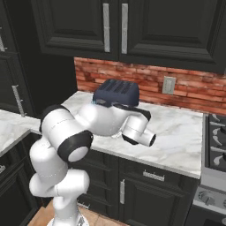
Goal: Move the drinks to the dining counter.
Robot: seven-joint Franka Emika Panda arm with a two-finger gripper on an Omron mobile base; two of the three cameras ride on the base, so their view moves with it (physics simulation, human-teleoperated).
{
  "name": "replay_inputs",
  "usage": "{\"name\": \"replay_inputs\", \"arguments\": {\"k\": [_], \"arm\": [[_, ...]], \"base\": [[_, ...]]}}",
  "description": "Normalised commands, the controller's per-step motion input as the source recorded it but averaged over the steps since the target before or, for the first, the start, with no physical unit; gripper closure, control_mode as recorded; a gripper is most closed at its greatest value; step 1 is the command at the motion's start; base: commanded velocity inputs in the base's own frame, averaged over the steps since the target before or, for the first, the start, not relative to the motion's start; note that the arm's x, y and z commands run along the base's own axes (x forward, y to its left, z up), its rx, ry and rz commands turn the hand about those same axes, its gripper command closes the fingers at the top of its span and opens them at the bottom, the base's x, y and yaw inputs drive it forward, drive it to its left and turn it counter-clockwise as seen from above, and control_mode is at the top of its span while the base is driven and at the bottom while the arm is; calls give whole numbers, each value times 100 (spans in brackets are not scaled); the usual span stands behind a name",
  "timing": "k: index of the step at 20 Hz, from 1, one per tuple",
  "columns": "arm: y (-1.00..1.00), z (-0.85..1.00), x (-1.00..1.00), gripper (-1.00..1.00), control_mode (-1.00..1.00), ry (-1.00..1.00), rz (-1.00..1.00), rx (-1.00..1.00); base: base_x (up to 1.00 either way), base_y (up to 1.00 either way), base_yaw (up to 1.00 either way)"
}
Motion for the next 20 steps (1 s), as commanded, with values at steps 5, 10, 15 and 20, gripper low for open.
{"name": "replay_inputs", "arguments": {"k": [5,10,15,20], "arm": [[5,-9,0,-100,-100,7,0,-5],[1,-2,0,-100,-100,1,0,-9],[0,0,0,-100,-100,0,0,-12],[4,-12,0,-100,-100,0,-5,-5]], "base": [[0,0,0],[0,0,0],[0,0,0],[0,0,0]]}}
